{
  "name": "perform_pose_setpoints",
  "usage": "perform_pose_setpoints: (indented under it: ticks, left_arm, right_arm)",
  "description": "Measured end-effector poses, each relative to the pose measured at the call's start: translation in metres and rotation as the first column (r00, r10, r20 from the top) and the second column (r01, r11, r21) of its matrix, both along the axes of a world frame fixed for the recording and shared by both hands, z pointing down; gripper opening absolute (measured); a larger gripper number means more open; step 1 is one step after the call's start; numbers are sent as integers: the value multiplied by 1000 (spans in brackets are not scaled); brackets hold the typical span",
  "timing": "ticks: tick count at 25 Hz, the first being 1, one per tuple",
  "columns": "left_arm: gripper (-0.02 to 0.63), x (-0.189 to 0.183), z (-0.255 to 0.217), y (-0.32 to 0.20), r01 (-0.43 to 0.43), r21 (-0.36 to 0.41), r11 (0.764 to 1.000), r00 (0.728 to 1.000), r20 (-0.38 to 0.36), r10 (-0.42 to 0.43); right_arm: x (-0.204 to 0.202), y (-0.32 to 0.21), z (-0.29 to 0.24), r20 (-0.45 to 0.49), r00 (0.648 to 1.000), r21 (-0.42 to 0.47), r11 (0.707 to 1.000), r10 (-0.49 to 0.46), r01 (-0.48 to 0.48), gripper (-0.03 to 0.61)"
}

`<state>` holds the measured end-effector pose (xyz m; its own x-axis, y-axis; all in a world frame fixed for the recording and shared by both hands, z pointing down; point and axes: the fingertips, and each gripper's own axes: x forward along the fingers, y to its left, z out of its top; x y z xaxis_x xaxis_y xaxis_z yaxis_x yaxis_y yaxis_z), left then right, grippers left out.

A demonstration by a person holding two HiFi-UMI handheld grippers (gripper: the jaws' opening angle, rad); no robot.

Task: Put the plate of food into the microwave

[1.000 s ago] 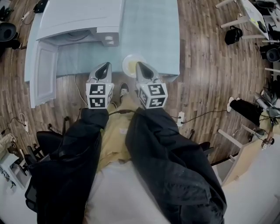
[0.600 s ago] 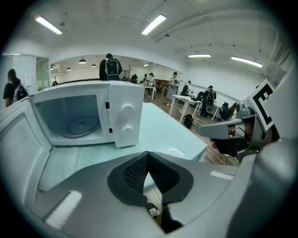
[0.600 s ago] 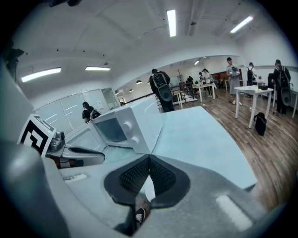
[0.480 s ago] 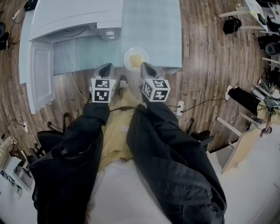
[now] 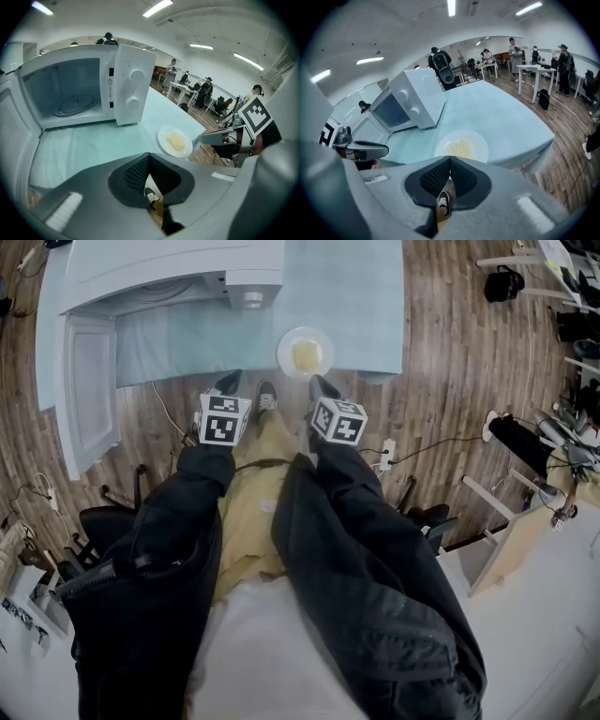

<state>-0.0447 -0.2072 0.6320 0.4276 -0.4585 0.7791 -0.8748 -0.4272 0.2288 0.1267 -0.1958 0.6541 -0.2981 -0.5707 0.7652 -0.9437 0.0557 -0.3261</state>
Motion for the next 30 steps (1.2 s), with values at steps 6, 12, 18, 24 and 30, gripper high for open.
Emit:
perform_pose_setpoints:
  ticks: [6, 12, 18, 24, 30]
  left_arm:
    - [-3, 7, 15, 12, -45, -17, 999, 999, 12, 45]
    - [-3, 10, 16, 17, -52, -25, 998, 998, 15, 53]
    - [-3, 14, 25, 22, -58, -32, 998, 998, 11, 58]
    - [-3, 15, 22, 26, -66, -49, 997, 998, 21, 67]
    - [-3, 18, 26, 33, -67, -72, 995, 998, 3, 68]
  right_arm:
    - [4, 8, 21, -8, 999, -58, 997, 41, -42, 0]
    - [14, 14, 39, 26, 994, -98, 990, 109, -106, 31]
    - [20, 19, 55, 122, 970, -155, 969, 211, -191, 127]
    - [18, 21, 67, 260, 911, -209, 940, 319, -270, 179]
    - [8, 13, 79, 414, 825, -253, 919, 385, -302, 179]
